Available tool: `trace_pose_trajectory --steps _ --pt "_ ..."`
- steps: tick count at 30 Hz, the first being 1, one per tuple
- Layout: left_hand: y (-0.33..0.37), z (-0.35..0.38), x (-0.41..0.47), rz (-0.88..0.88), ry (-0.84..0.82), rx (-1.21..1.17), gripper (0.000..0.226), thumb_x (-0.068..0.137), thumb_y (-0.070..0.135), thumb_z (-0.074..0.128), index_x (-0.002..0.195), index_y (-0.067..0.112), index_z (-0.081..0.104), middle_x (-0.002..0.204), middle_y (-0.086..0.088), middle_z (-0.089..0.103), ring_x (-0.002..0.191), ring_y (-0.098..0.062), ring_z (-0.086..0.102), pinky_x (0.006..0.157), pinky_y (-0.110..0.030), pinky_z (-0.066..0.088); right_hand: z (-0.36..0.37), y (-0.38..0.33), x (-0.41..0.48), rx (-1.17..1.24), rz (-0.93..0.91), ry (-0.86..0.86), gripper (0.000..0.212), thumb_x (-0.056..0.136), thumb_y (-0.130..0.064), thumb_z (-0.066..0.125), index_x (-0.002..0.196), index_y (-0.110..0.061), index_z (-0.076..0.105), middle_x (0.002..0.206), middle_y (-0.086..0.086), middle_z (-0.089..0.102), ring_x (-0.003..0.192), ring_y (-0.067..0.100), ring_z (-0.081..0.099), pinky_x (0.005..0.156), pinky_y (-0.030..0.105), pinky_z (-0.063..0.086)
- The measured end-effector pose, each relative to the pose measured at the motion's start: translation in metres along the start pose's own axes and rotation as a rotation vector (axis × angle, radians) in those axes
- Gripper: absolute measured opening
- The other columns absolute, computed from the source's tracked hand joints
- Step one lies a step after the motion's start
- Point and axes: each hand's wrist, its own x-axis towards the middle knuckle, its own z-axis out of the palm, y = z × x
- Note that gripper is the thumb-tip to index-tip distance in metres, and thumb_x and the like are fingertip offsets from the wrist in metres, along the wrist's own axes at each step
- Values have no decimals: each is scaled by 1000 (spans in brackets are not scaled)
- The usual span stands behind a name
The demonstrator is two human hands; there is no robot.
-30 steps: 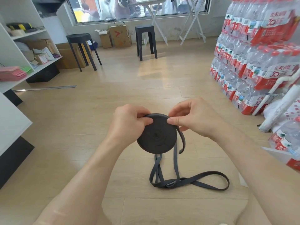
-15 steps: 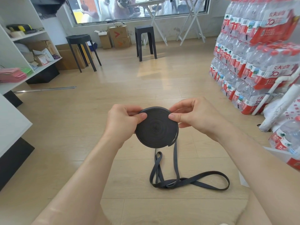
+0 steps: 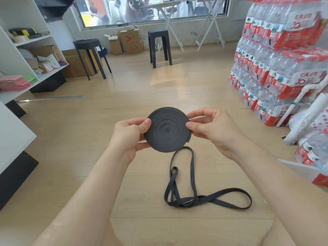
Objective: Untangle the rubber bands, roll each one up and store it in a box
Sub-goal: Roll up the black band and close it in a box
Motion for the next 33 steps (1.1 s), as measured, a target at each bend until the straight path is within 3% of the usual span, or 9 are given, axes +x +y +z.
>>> trace_pose_trajectory --steps 4,9,12,15,20,24,27,30,33 --pt "-2 0 2 -9 17 -65 15 88 13 65 101 6 68 89 -6 69 71 -23 66 50 -30 55 0 0 -2 42 53 -37 31 82 0 72 107 -20 71 83 10 74 68 16 69 60 24 56" --pt "-3 4 -2 18 -54 -87 21 85 10 67 105 4 66 92 -7 71 73 -21 69 56 -32 57 6 4 1 91 36 179 15 78 -1 76 88 -10 70 77 8 72 65 15 69 62 22 55" --pt "-1 1 -4 -19 -192 -30 27 84 4 65 111 7 64 102 -8 71 82 -23 68 61 -35 57 2 3 2 61 54 114 18 77 -3 78 91 -12 72 81 8 74 72 14 69 67 23 55" --pt "-1 -1 -4 -58 -265 37 26 84 3 66 109 9 64 103 -8 72 89 -25 69 65 -39 58 1 2 0 7 74 63 20 77 -2 78 91 -14 71 81 9 75 68 13 69 59 22 53" --pt "-3 3 -6 -40 -238 121 30 78 2 72 105 10 63 94 -3 73 84 -18 69 59 -28 56 0 1 -1 5 34 33 20 77 1 76 85 -16 71 76 6 75 67 12 69 58 21 51" --pt "-1 2 -6 6 -210 144 37 76 0 74 109 11 63 97 -4 73 90 -20 70 73 -32 57 -1 -3 -2 -12 -5 12 21 76 3 76 84 -16 70 73 4 74 64 10 67 57 21 51" --pt "1 5 -11 153 -211 308 23 82 13 73 102 23 68 93 4 73 93 -16 68 81 -32 54 -5 -11 -4 -202 -190 64 25 75 1 78 82 -21 69 72 0 71 63 9 65 62 19 53" --pt "3 13 -16 498 -1 773 21 80 30 73 94 42 64 90 13 57 91 -12 50 80 -30 43 -11 -21 -10 -537 -415 101 27 74 -5 80 91 -25 70 78 -8 69 70 2 64 68 9 49" --pt "11 29 -26 761 -52 764 25 81 23 72 100 39 68 91 16 57 87 -10 50 80 -31 46 -19 -28 -21 -751 -545 27 27 77 -5 76 99 -18 71 80 -7 66 71 0 61 68 10 47"
